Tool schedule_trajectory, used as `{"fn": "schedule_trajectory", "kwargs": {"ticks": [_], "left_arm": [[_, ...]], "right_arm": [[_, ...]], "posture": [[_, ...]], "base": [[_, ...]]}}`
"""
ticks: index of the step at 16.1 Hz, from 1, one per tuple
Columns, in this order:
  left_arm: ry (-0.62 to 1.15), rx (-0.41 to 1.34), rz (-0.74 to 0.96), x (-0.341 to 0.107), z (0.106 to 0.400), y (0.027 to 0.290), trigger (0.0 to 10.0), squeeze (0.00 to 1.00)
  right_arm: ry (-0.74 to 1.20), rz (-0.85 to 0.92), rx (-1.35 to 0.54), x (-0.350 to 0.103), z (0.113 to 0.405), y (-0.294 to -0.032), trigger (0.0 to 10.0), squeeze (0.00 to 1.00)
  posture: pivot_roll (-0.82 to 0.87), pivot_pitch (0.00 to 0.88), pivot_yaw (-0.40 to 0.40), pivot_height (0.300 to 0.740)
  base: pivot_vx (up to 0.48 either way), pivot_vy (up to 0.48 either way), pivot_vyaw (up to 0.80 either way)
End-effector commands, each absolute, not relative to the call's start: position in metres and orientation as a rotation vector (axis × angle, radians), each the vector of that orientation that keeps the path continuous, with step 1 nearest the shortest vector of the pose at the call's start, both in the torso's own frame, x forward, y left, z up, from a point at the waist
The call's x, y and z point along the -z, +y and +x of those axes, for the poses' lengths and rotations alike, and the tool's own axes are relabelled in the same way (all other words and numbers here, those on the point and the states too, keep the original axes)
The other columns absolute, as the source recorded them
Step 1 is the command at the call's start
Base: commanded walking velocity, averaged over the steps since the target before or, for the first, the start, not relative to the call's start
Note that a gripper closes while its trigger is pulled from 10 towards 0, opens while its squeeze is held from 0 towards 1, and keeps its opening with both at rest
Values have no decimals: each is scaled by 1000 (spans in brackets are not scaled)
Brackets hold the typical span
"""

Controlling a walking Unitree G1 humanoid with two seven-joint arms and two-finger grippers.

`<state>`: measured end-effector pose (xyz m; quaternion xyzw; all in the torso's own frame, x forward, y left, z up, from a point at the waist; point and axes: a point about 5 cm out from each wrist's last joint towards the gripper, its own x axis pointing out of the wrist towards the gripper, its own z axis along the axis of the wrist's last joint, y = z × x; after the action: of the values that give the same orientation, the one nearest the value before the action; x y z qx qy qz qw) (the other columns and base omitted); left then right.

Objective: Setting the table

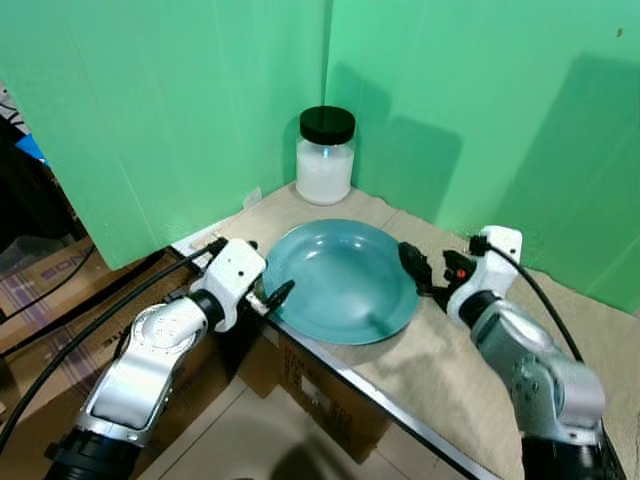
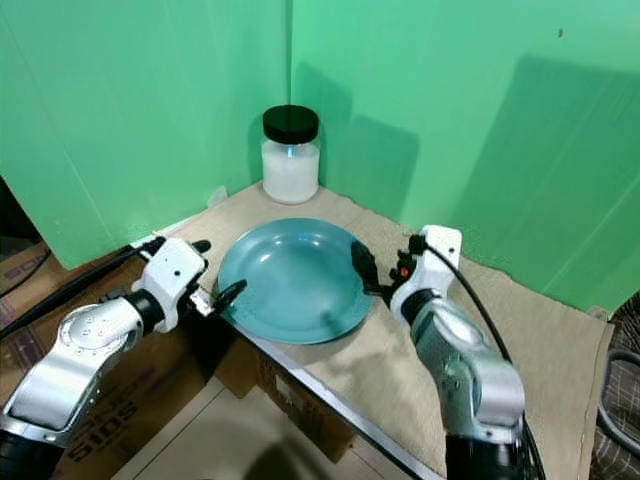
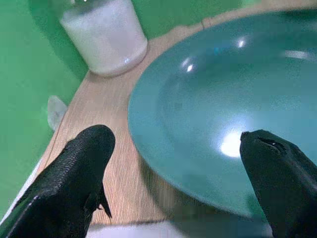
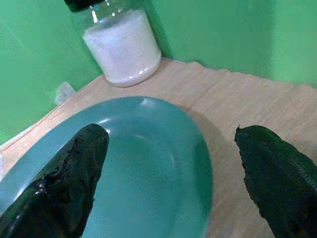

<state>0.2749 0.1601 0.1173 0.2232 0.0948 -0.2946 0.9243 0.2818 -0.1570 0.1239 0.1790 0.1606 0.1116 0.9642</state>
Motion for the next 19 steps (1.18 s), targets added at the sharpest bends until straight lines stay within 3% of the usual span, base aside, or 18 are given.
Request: {"fn": "schedule_trajectory", "kwargs": {"ticks": [1, 4, 5, 6, 11, 14, 15, 16, 19], "left_arm": [[219, 612, 480, -111, 272, 162, 10000, 0], [238, 614, 495, -105, 268, 165, 10000, 0], [245, 611, 497, -102, 267, 166, 10000, 0], [251, 605, 500, -99, 266, 167, 10000, 0], [255, 599, 501, -95, 265, 168, 10000, 0], [249, 599, 503, -95, 266, 168, 10000, 0], [248, 599, 505, -95, 266, 167, 10000, 0], [247, 600, 506, -95, 267, 167, 10000, 0], [242, 604, 510, -95, 267, 167, 10000, 0]], "right_arm": [[373, 391, -233, -119, 283, -159, 10000, 1000], [452, 413, -265, -111, 287, -155, 10000, 1000], [479, 376, -261, -108, 290, -155, 10000, 204], [501, 336, -241, -106, 295, -156, 10000, 0], [605, 350, -302, -101, 295, -145, 10000, 0], [608, 452, -299, -104, 297, -145, 10000, 0], [614, 478, -306, -104, 297, -145, 2824, 0], [616, 504, -308, -104, 297, -145, 0, 0], [614, 525, -315, -104, 296, -145, 0, 0]], "posture": [[101, 0, -48, 740], [102, 0, -52, 740], [102, 0, -51, 740], [103, 0, -56, 740], [106, 0, -61, 740], [104, 0, -58, 740], [104, 0, -57, 740], [103, 0, -54, 740], [99, 0, -48, 740]], "base": [[0, 0, 0], [0, 0, 0], [0, 0, 0], [0, 0, 0], [0, 0, 0], [0, 0, 0], [0, 0, 0], [0, 0, 0], [0, 0, 0]]}}
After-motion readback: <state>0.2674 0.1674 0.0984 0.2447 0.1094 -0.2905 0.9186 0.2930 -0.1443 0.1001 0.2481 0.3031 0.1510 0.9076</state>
